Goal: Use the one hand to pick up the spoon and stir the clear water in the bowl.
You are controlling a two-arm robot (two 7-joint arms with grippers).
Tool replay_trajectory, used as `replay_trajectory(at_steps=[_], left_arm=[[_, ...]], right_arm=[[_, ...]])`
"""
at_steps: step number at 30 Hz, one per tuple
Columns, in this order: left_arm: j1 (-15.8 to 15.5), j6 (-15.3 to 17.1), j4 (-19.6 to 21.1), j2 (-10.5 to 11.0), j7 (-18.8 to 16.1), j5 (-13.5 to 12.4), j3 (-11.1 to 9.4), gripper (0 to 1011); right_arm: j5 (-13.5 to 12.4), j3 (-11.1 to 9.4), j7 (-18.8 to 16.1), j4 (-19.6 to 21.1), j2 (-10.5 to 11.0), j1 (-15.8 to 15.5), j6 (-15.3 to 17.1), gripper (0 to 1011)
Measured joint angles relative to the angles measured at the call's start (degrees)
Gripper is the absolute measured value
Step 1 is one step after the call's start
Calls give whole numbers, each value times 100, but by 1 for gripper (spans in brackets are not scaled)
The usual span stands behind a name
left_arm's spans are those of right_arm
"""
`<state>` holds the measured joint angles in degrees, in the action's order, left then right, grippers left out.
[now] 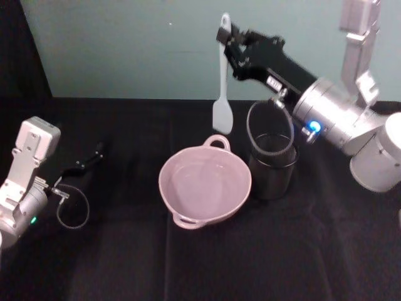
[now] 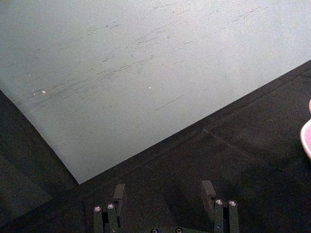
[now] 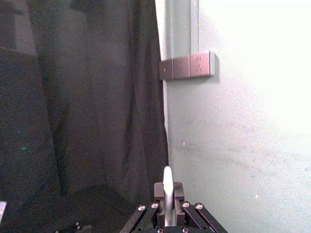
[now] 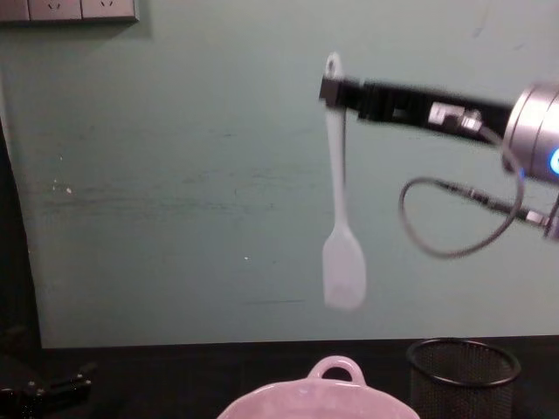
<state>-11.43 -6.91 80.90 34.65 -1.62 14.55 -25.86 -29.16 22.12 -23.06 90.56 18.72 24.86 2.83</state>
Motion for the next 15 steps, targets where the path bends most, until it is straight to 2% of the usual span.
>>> replay_trajectory(at_steps=[7, 15], left_arm=[[0, 0, 0, 0, 0, 0, 0, 1011], [0, 0, 0, 0, 0, 0, 0, 1011]], right_arm=[[0, -174, 130, 460, 275, -2, 155, 114], [-70, -420, 262, 559, 486, -158, 221, 114]])
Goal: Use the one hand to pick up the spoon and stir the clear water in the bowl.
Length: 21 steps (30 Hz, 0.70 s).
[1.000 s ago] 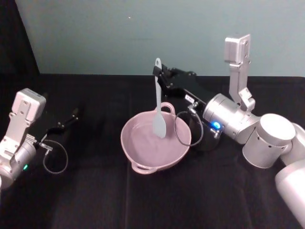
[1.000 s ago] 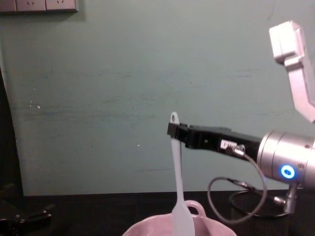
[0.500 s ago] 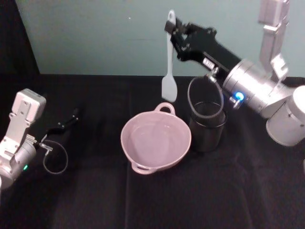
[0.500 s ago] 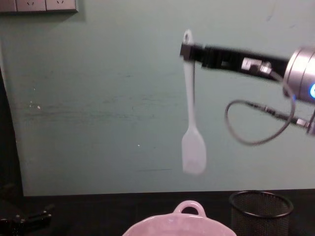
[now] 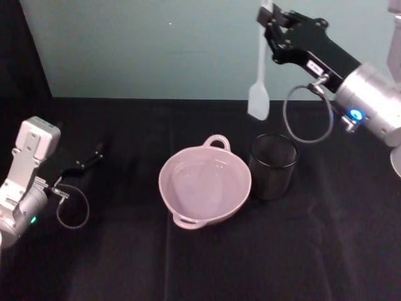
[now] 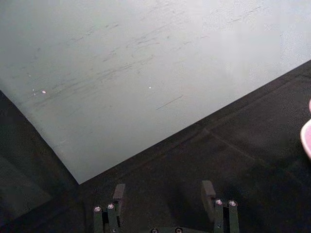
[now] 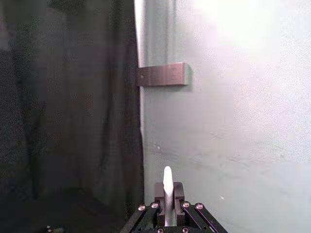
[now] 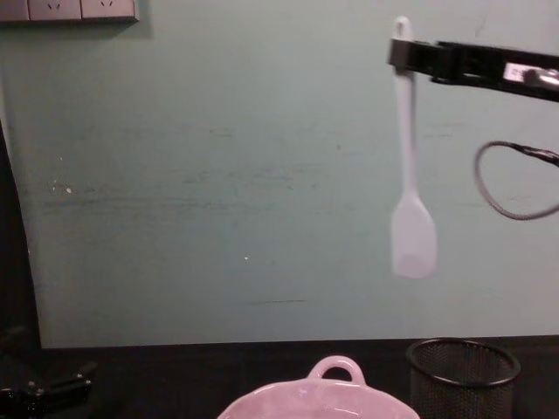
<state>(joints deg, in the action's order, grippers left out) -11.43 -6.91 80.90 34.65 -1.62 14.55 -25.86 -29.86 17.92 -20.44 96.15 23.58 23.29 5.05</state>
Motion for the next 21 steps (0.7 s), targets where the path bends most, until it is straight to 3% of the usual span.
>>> replay_trajectory(at_steps=[9, 21], left_arm=[[0, 0, 0, 0, 0, 0, 0, 1011], [0, 0, 0, 0, 0, 0, 0, 1011]], right_arm=[[-178, -250, 70, -147, 124, -277, -3, 114], [-310, -261, 96, -451, 30, -579, -122, 114]])
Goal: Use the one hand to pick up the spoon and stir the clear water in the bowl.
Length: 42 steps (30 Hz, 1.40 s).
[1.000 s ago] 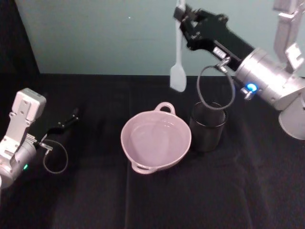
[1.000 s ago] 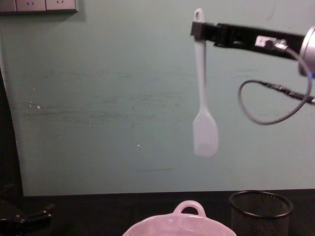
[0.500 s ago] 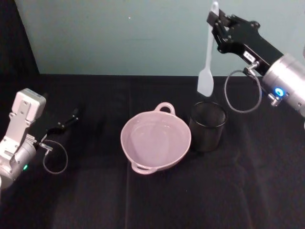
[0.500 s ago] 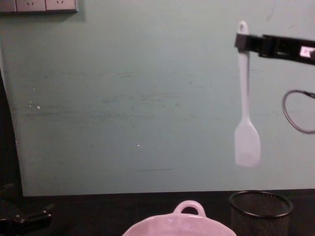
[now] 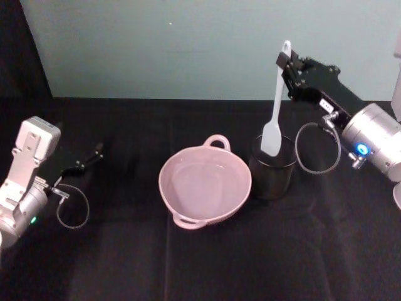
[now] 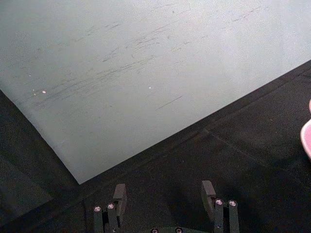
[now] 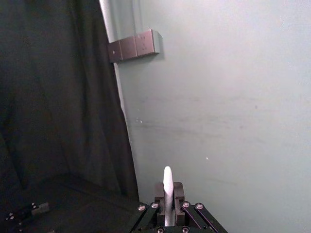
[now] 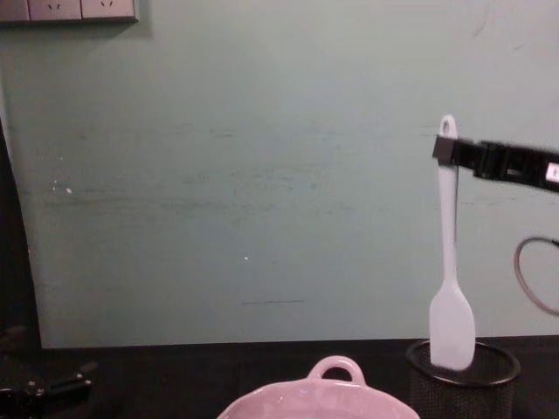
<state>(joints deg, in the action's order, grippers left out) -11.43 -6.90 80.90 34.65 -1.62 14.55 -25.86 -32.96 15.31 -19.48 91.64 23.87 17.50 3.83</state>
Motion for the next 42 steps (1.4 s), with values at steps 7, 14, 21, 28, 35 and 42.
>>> replay_trajectory(at_steps=[7, 14, 21, 28, 35, 42], left_arm=[[0, 0, 0, 0, 0, 0, 0, 1011], [0, 0, 0, 0, 0, 0, 0, 1011], [0, 0, 0, 0, 0, 0, 0, 1011], [0, 0, 0, 0, 0, 0, 0, 1011], [0, 0, 0, 0, 0, 0, 0, 1011], [0, 0, 0, 0, 0, 0, 0, 1011]], right_arm=[[-306, -114, -65, -218, -104, -179, -101, 116], [-704, -243, -187, -461, -179, -277, -157, 114], [-1215, -363, -275, -773, -238, -314, -169, 114], [-1579, -400, -306, -1084, -287, -285, -132, 114], [-1833, -370, -306, -1317, -315, -198, -69, 114], [-1981, -273, -307, -1519, -321, -96, -46, 114]])
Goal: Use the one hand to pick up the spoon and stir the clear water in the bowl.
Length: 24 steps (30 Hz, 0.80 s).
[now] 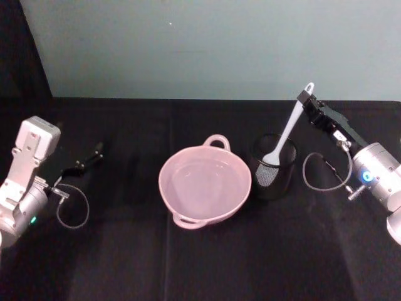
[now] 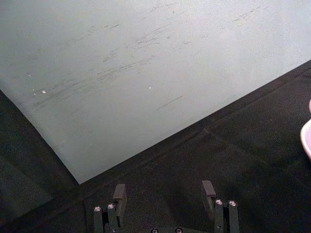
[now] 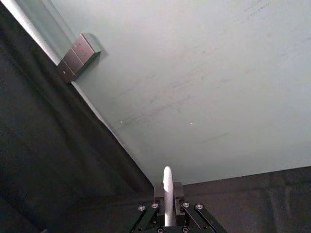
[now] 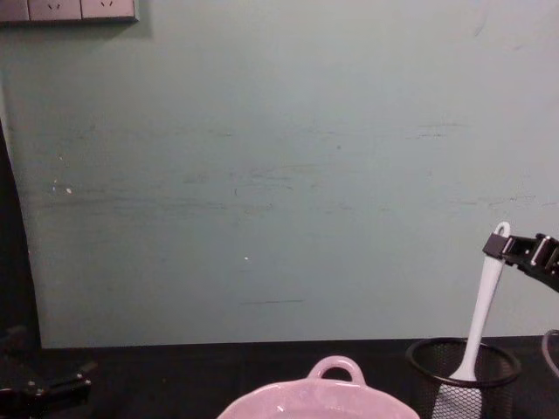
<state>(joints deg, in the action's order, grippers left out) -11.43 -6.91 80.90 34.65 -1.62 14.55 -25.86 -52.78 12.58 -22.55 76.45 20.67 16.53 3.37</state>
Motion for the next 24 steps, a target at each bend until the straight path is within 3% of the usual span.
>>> replay_trajectory(at_steps=[19, 24], left_arm=[[0, 0, 0, 0, 0, 0, 0, 1011], [0, 0, 0, 0, 0, 0, 0, 1011]], right_arm=[[-267, 212, 17, -365, 10, 155, -3, 114], [-312, 226, 54, -385, 14, 156, -16, 189]])
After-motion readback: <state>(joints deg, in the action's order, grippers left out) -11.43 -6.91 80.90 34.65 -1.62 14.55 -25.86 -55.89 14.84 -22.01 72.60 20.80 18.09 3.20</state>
